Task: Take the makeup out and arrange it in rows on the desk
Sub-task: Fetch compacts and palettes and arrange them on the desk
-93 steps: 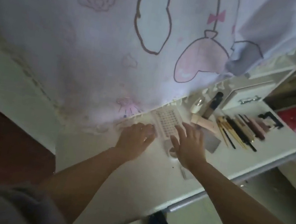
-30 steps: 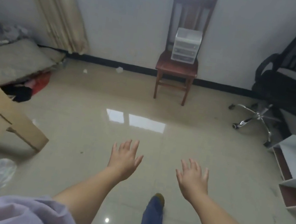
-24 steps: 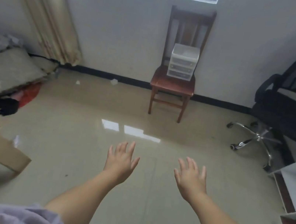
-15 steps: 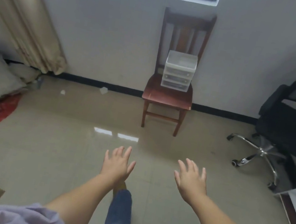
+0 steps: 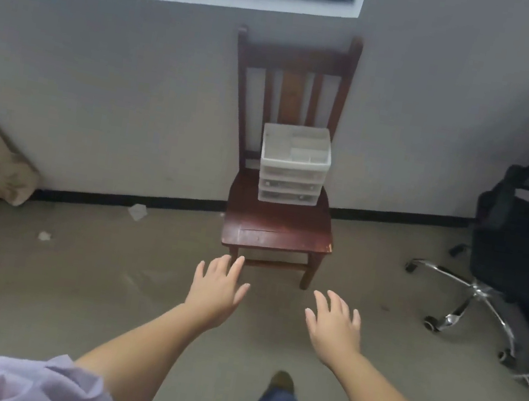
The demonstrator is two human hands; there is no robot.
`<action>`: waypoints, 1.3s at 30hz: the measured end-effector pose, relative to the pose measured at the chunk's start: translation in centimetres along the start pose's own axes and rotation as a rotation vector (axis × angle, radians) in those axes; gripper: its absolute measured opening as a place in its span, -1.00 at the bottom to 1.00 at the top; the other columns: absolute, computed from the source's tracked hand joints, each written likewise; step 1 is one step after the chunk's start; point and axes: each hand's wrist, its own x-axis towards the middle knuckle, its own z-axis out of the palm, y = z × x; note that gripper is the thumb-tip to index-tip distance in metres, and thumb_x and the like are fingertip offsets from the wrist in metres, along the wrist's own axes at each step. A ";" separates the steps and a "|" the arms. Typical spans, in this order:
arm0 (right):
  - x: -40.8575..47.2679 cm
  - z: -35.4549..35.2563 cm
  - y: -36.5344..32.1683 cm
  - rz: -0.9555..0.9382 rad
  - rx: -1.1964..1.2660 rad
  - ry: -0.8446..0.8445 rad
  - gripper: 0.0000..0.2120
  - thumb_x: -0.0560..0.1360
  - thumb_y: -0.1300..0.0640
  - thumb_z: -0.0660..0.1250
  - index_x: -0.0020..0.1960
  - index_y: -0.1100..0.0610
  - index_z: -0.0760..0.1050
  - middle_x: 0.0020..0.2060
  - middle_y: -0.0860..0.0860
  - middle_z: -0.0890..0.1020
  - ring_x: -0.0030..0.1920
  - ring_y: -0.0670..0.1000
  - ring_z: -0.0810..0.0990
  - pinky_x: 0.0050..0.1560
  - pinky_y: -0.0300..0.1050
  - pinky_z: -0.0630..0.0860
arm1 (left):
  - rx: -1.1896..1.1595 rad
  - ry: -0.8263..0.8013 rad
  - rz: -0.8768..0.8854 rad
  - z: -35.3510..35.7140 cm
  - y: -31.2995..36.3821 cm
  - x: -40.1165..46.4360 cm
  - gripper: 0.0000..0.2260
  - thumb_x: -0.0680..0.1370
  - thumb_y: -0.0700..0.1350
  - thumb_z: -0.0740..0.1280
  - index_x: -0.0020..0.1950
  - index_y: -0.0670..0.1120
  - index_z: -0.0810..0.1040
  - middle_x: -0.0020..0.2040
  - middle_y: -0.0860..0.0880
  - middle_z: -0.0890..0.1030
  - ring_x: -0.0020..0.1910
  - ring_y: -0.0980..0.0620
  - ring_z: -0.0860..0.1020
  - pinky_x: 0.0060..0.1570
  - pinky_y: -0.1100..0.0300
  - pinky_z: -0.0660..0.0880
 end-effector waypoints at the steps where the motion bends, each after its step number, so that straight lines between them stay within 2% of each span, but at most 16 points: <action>1: 2.1 -0.5 -0.1 0.016 0.012 -0.007 -0.52 0.62 -0.12 -0.06 0.51 -0.03 0.06 0.51 0.00 0.12 0.50 0.00 0.06 0.47 0.11 -0.02 | -0.001 -0.009 0.008 -0.2 -0.1 2.3 -0.47 0.61 0.17 -0.01 0.53 0.00 0.02 0.47 -0.05 0.18 0.45 -0.02 0.15 0.44 -0.05 0.04; 8: 19.0 -4.3 -0.2 0.033 0.234 -0.098 -0.54 0.62 -0.07 0.01 0.49 0.02 0.14 0.45 0.04 0.22 0.42 0.10 0.22 0.33 0.02 0.27 | -0.056 -0.004 -0.026 -1.4 0.2 19.6 -0.47 0.61 0.15 0.01 0.53 -0.01 0.02 0.49 -0.04 0.17 0.47 -0.01 0.14 0.44 -0.04 0.04; 13: 29.6 -5.4 -1.5 -0.102 0.195 -0.240 -0.56 0.62 0.00 0.03 0.48 0.05 0.13 0.43 0.06 0.23 0.39 0.11 0.26 0.29 0.03 0.34 | -0.161 0.057 0.027 -2.4 0.8 30.5 -0.47 0.60 0.07 0.10 0.53 -0.06 0.07 0.51 -0.04 0.18 0.49 0.01 0.13 0.46 0.00 0.02; 16: 35.9 -4.6 -3.0 -0.078 0.320 -0.279 -0.58 0.61 0.07 0.07 0.45 0.10 0.20 0.37 0.13 0.34 0.34 0.14 0.35 0.28 0.00 0.35 | -0.130 0.069 0.089 -1.7 0.4 36.2 -0.45 0.59 -0.02 0.14 0.53 -0.10 0.04 0.52 -0.06 0.15 0.50 0.00 0.10 0.46 0.01 0.01; 18: 39.9 -3.6 -4.0 -0.010 0.459 -0.270 -0.60 0.60 0.11 0.08 0.42 0.13 0.26 0.30 0.15 0.44 0.26 0.15 0.44 0.20 -0.06 0.38 | -0.110 0.092 0.099 -0.7 -0.2 39.6 -0.43 0.56 -0.09 0.17 0.53 -0.12 0.05 0.52 -0.09 0.13 0.50 -0.03 0.09 0.46 -0.01 0.02; 20: 43.6 -2.4 -4.8 0.110 0.646 -0.250 -0.63 0.59 0.13 0.09 0.38 0.13 0.31 0.19 0.11 0.52 0.11 0.10 0.52 0.03 -0.13 0.43 | -0.099 0.103 0.111 0.5 -0.7 42.2 -0.42 0.54 -0.13 0.19 0.52 -0.13 0.06 0.53 -0.13 0.12 0.51 -0.07 0.07 0.45 -0.04 0.02; 22: 46.7 -1.2 -5.8 0.298 0.942 -0.259 -0.67 0.58 0.17 0.09 0.34 0.12 0.34 0.10 0.08 0.55 0.01 0.05 0.54 -0.01 -0.09 0.50 | -0.070 0.088 0.138 2.2 -1.3 43.7 -0.40 0.52 -0.15 0.19 0.53 -0.13 0.04 0.53 -0.14 0.11 0.52 -0.08 0.06 0.46 -0.04 -0.01; 24: 49.2 0.1 -6.9 0.542 1.346 -0.246 -0.67 0.59 0.24 0.07 0.33 0.14 0.33 0.13 0.11 0.52 0.09 0.06 0.52 0.10 0.00 0.52 | -0.033 0.087 0.183 3.9 -2.1 44.1 -0.35 0.49 -0.19 0.20 0.53 -0.15 0.02 0.53 -0.15 0.11 0.52 -0.10 0.04 0.46 -0.07 -0.02; 26: 51.3 0.5 -7.9 0.779 1.679 -0.163 -0.66 0.57 0.31 0.07 0.32 0.18 0.35 0.14 0.15 0.51 0.14 0.09 0.51 0.07 0.01 0.52 | -0.021 0.126 0.224 4.9 -2.7 44.3 -0.32 0.43 -0.26 0.23 0.52 -0.19 0.05 0.51 -0.19 0.16 0.51 -0.14 0.08 0.44 -0.13 0.02; 28: 52.8 0.4 -8.4 0.975 1.915 -0.081 -0.71 0.55 0.35 0.10 0.22 0.21 0.43 0.15 0.20 0.54 0.16 0.13 0.53 0.04 0.02 0.51 | -0.018 0.160 0.251 5.5 -2.9 44.5 -0.31 0.40 -0.30 0.25 0.51 -0.22 0.10 0.49 -0.22 0.20 0.49 -0.19 0.13 0.41 -0.18 0.07; 30: 53.4 0.3 -8.9 1.076 2.045 -0.056 -0.77 0.55 0.33 0.09 0.09 0.19 0.47 0.08 0.19 0.57 0.04 0.10 0.56 0.04 0.03 0.51 | -0.020 0.189 0.259 5.6 -2.9 44.5 -0.31 0.39 -0.33 0.27 0.50 -0.24 0.12 0.48 -0.23 0.23 0.48 -0.21 0.17 0.40 -0.21 0.10; 32: 53.4 0.3 -9.5 1.092 2.110 -0.069 -0.80 0.55 0.31 0.08 -0.03 0.18 0.48 -0.06 0.11 0.58 -0.12 0.04 0.56 0.01 0.05 0.51 | -0.016 0.197 0.258 5.6 -2.7 44.5 -0.30 0.38 -0.34 0.28 0.49 -0.25 0.13 0.47 -0.24 0.25 0.47 -0.22 0.19 0.39 -0.23 0.11; 34: 53.2 0.8 -9.7 1.090 2.135 -0.086 -0.78 0.55 0.31 0.07 -0.10 0.16 0.48 -0.15 0.08 0.58 -0.14 0.02 0.56 0.01 0.05 0.51 | -0.010 0.187 0.249 5.5 -2.6 44.5 -0.31 0.38 -0.35 0.28 0.49 -0.25 0.14 0.47 -0.24 0.26 0.46 -0.23 0.20 0.38 -0.24 0.14; 36: 52.9 1.1 -9.6 1.097 2.140 -0.084 -0.76 0.56 0.32 0.03 -0.05 0.19 0.47 -0.15 0.10 0.57 -0.10 0.05 0.56 0.04 0.03 0.51 | 0.003 0.182 0.242 5.4 -2.5 44.5 -0.33 0.39 -0.34 0.28 0.48 -0.25 0.16 0.46 -0.24 0.27 0.45 -0.23 0.23 0.37 -0.25 0.19; 39: 51.9 2.4 -9.0 1.114 2.129 -0.056 -0.71 0.56 0.35 -0.03 0.02 0.17 0.45 -0.16 0.11 0.55 -0.16 0.05 0.55 0.11 0.05 0.51 | 0.011 0.159 0.232 5.2 -2.3 44.6 -0.34 0.41 -0.32 0.27 0.49 -0.25 0.15 0.46 -0.24 0.27 0.45 -0.23 0.22 0.37 -0.25 0.18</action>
